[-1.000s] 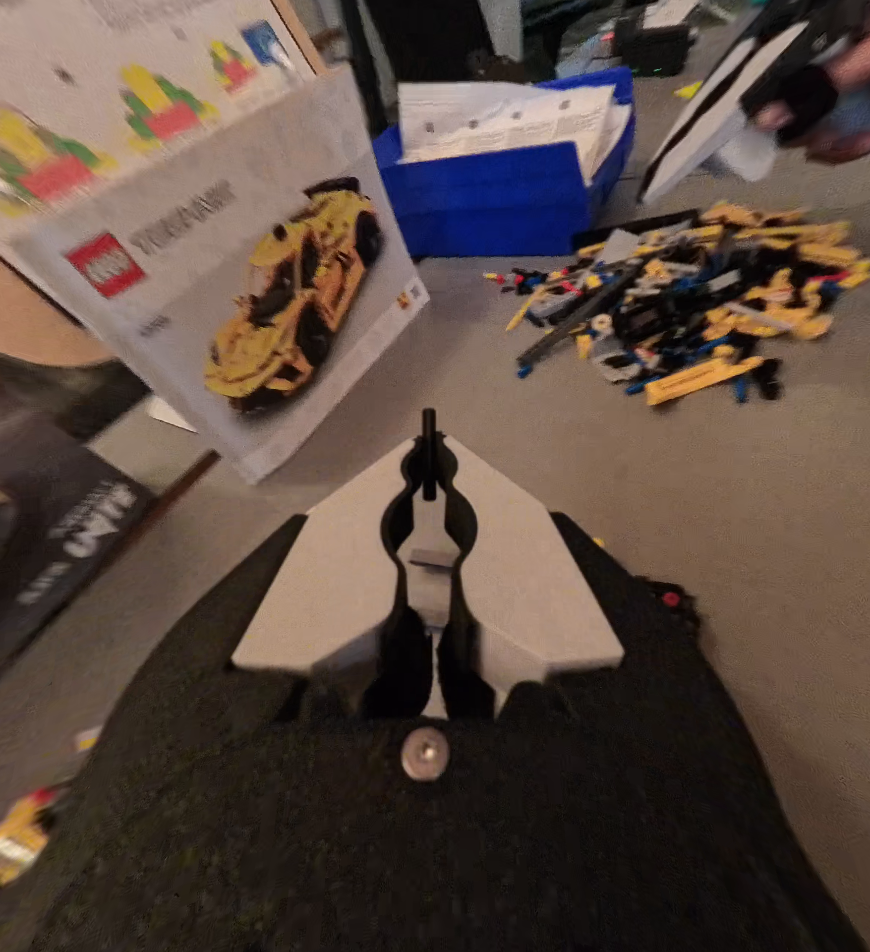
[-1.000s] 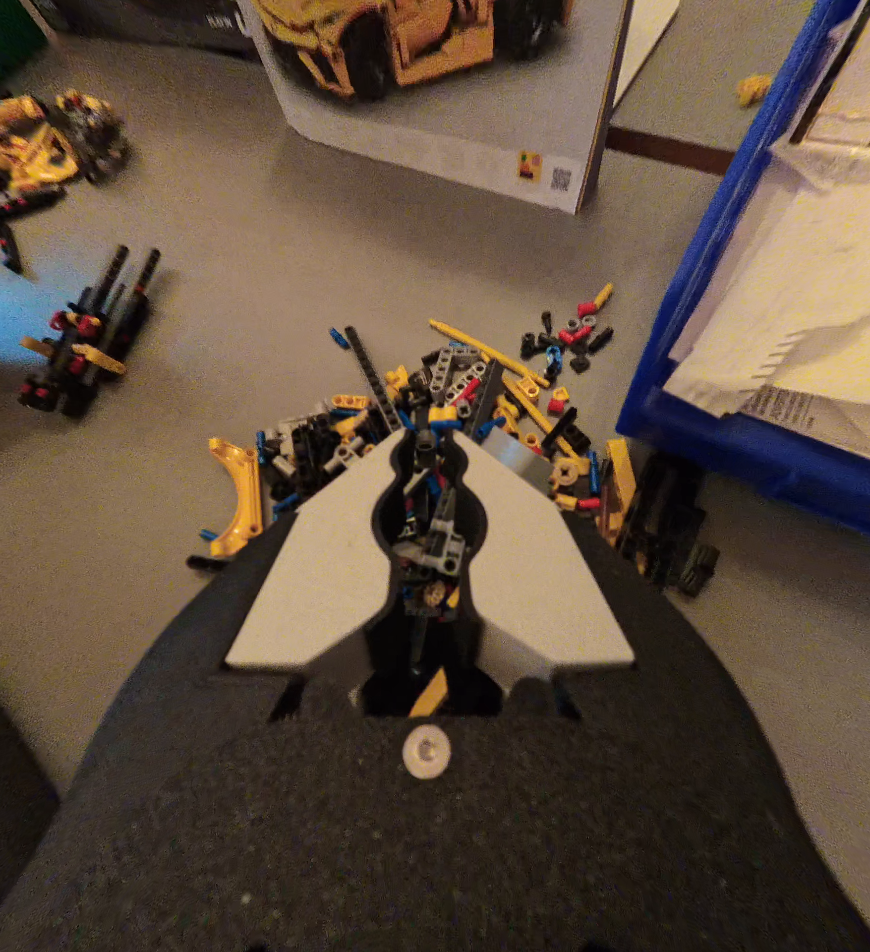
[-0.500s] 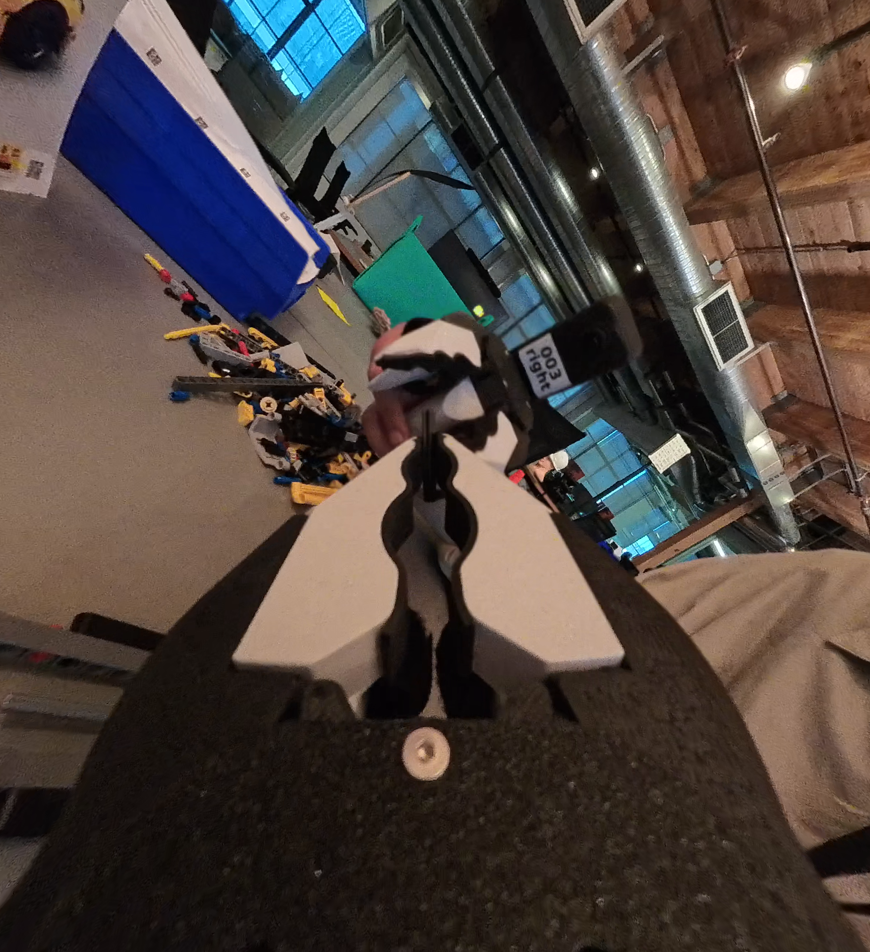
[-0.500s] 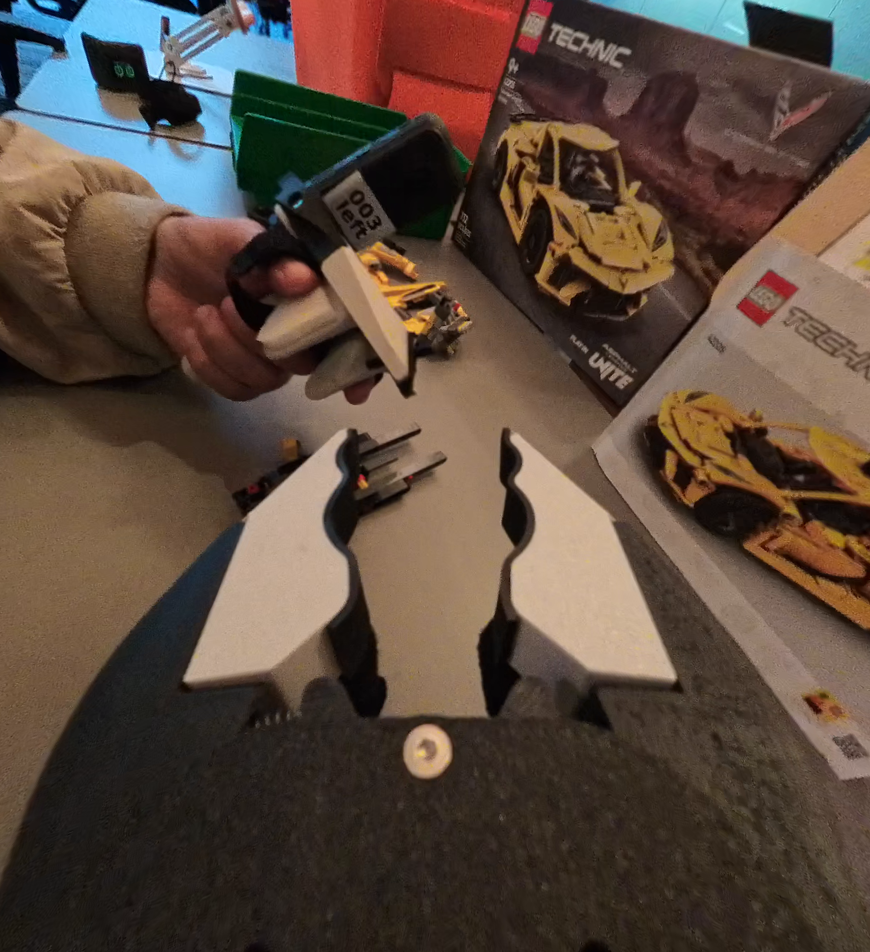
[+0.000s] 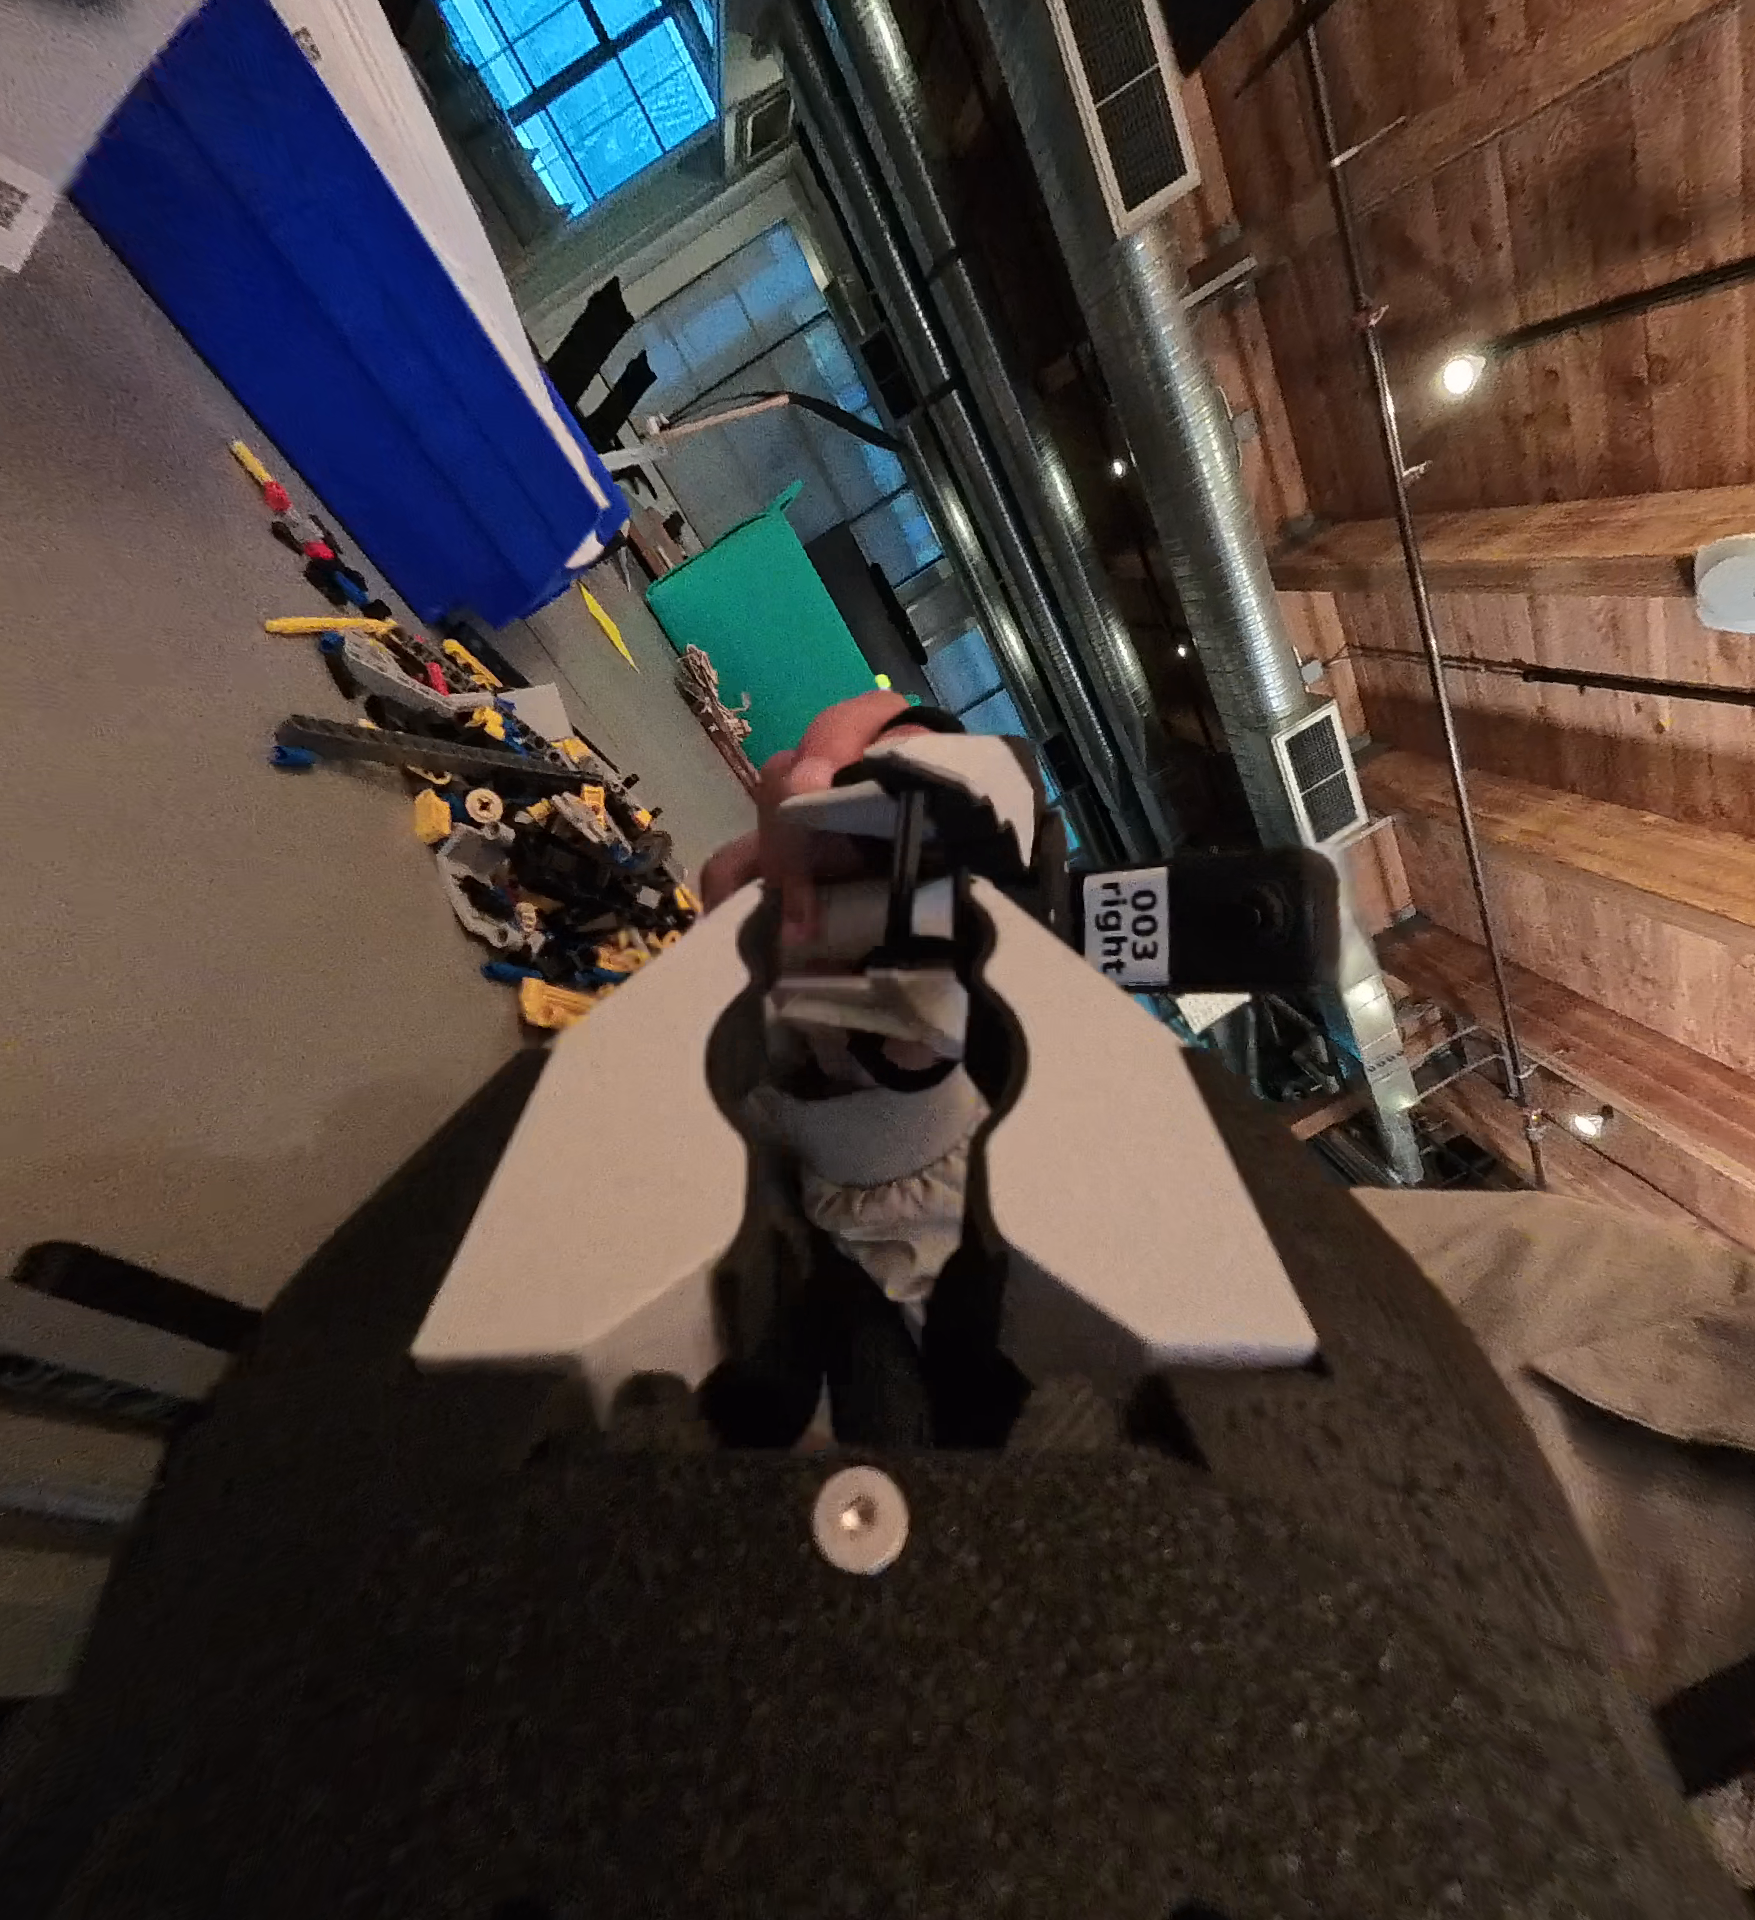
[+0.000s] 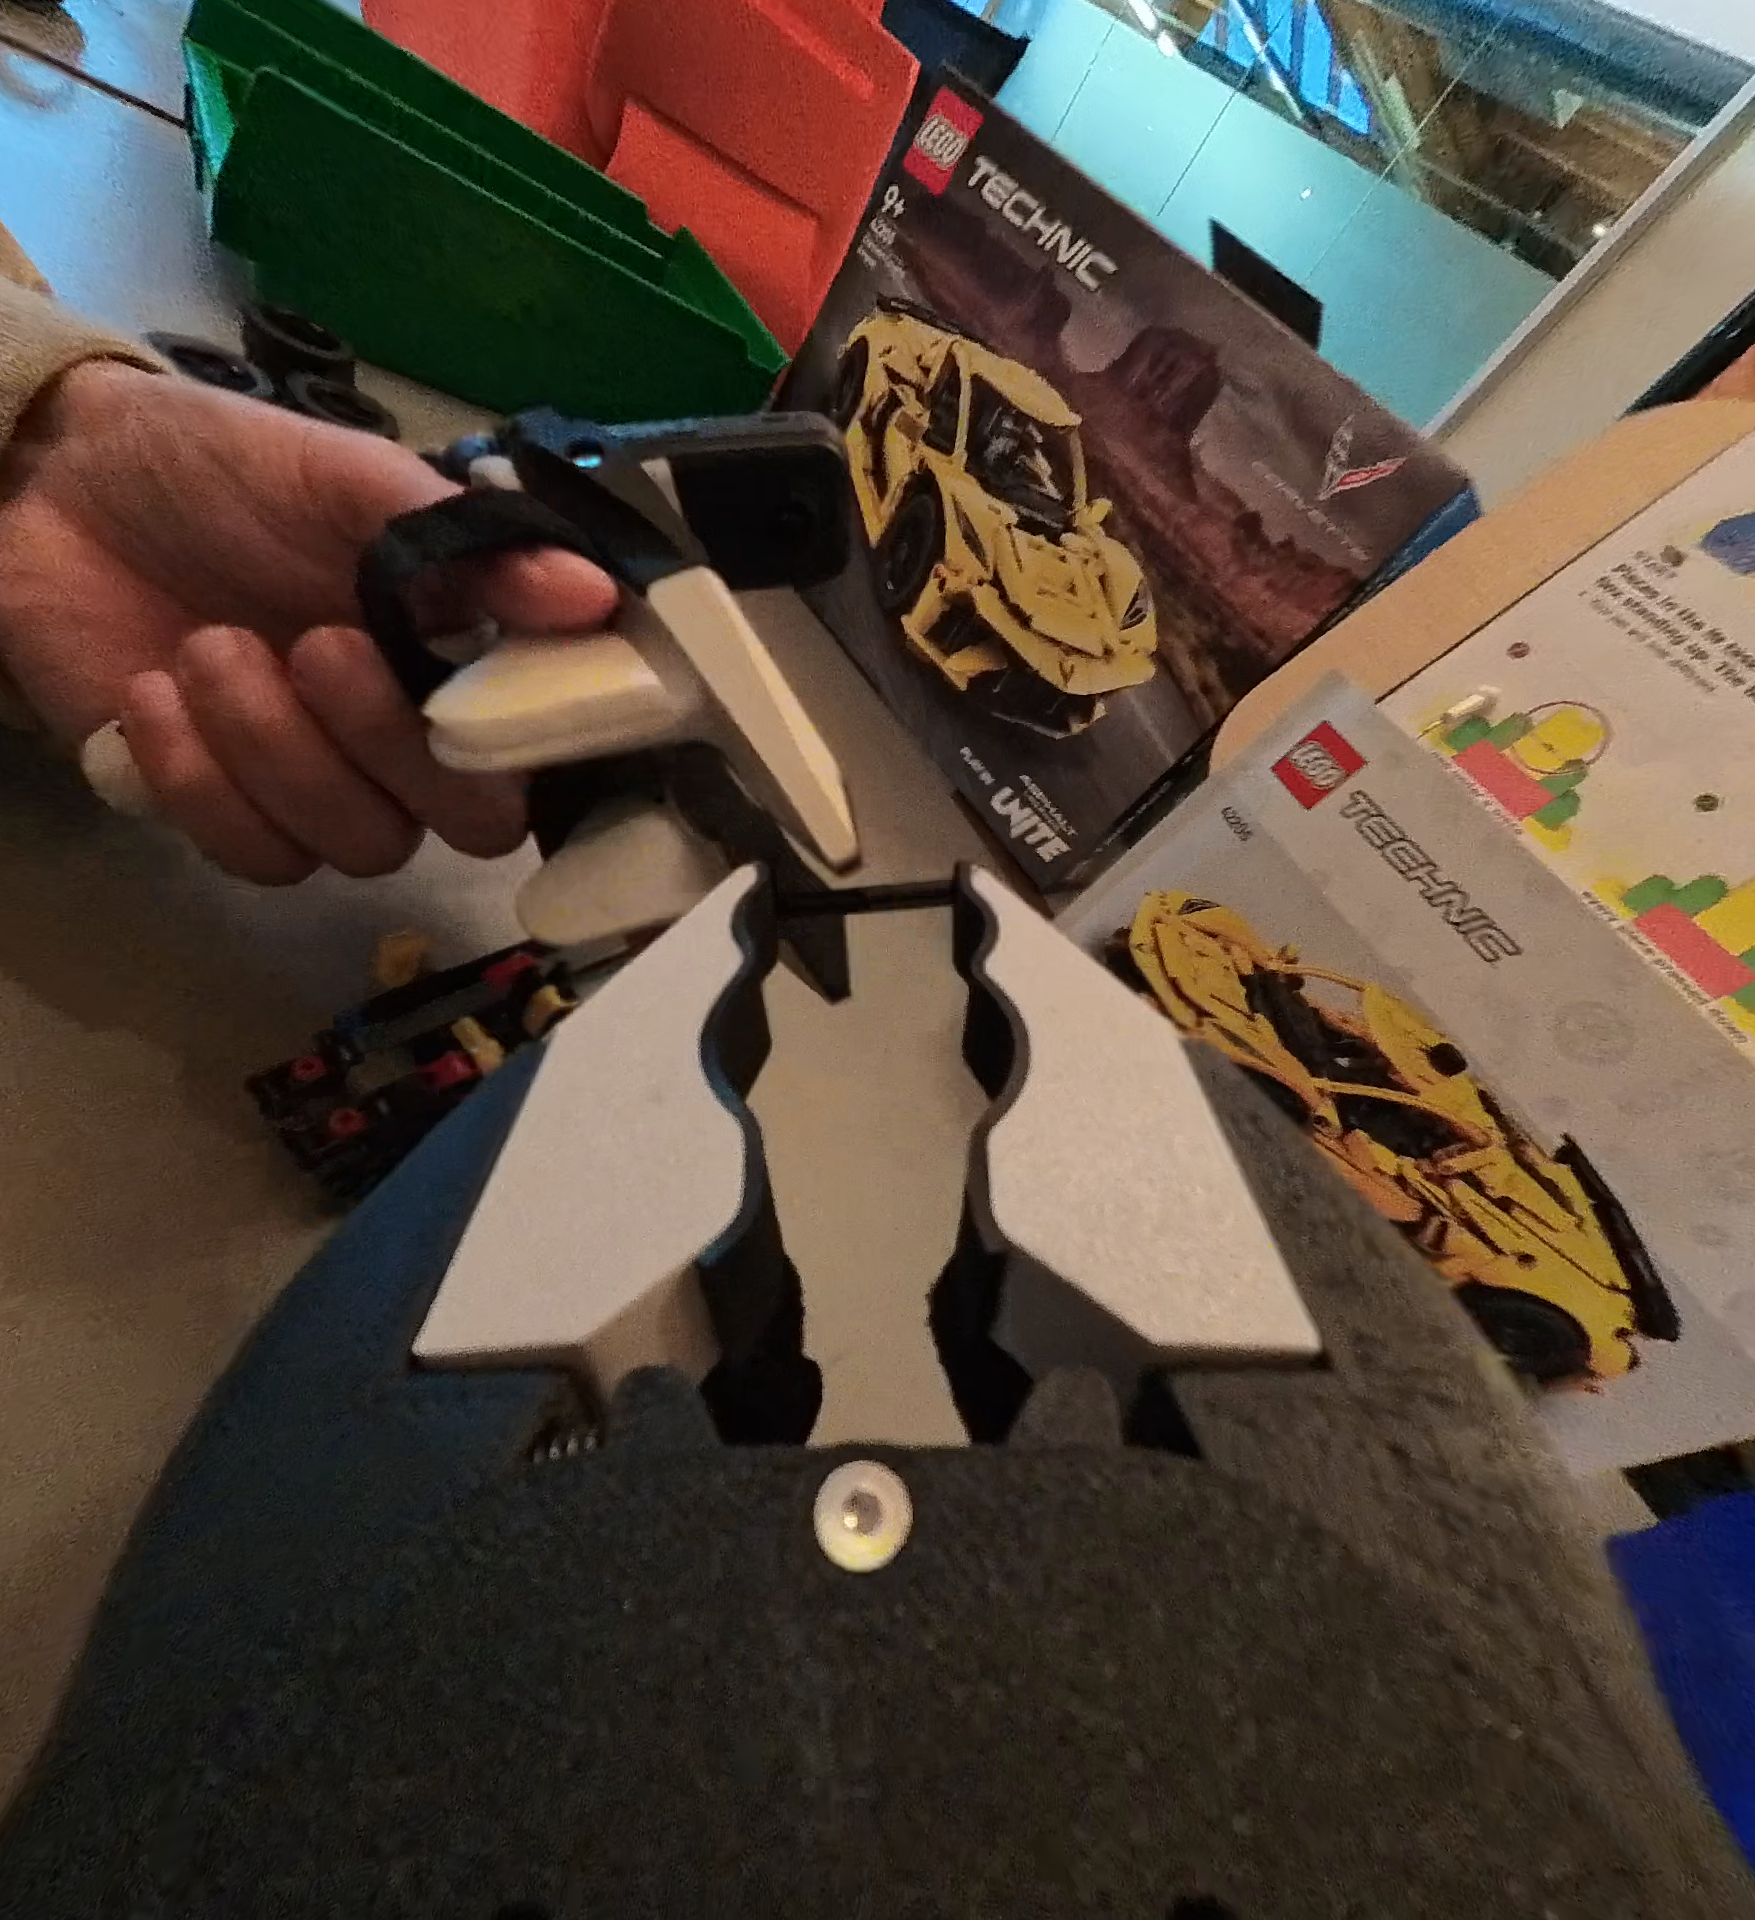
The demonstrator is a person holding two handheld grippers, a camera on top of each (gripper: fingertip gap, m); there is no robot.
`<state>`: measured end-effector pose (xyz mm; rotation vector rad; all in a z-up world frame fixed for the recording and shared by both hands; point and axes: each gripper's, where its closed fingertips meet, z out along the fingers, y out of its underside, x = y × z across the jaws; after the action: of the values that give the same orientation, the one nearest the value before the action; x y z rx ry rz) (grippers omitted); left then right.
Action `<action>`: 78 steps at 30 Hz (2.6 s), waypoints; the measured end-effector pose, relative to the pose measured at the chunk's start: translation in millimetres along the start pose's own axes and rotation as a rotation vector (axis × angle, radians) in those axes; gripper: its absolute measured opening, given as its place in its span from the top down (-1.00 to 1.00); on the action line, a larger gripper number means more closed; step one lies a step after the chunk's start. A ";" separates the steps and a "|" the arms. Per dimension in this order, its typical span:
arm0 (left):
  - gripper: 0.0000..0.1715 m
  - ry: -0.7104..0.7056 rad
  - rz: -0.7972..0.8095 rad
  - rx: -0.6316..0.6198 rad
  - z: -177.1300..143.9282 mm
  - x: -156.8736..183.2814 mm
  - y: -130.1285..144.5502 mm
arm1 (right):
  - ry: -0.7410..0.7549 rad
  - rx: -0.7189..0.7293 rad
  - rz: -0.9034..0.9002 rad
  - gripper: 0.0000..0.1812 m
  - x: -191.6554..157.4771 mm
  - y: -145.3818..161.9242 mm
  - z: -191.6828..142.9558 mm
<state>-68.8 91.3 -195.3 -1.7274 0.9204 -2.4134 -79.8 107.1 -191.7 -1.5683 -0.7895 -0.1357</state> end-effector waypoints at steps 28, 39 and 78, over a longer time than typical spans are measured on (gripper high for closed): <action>0.71 -0.527 0.863 -1.016 -113.6 -76.9 84.4 | -0.486 -0.285 0.545 0.56 -51.5 64.3 -13.7; 0.92 -0.541 1.046 -0.949 -88.4 -91.2 74.7 | -0.574 -0.365 0.607 0.65 -83.5 80.0 11.2; 0.93 -0.495 0.719 -0.316 -36.6 -42.7 2.9 | -0.091 -0.337 0.106 0.52 -34.7 51.0 19.2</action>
<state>-85.4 120.2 -240.7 -1.5691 1.5400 -1.3754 -84.8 113.4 -255.9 -1.9425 -0.7804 -0.1253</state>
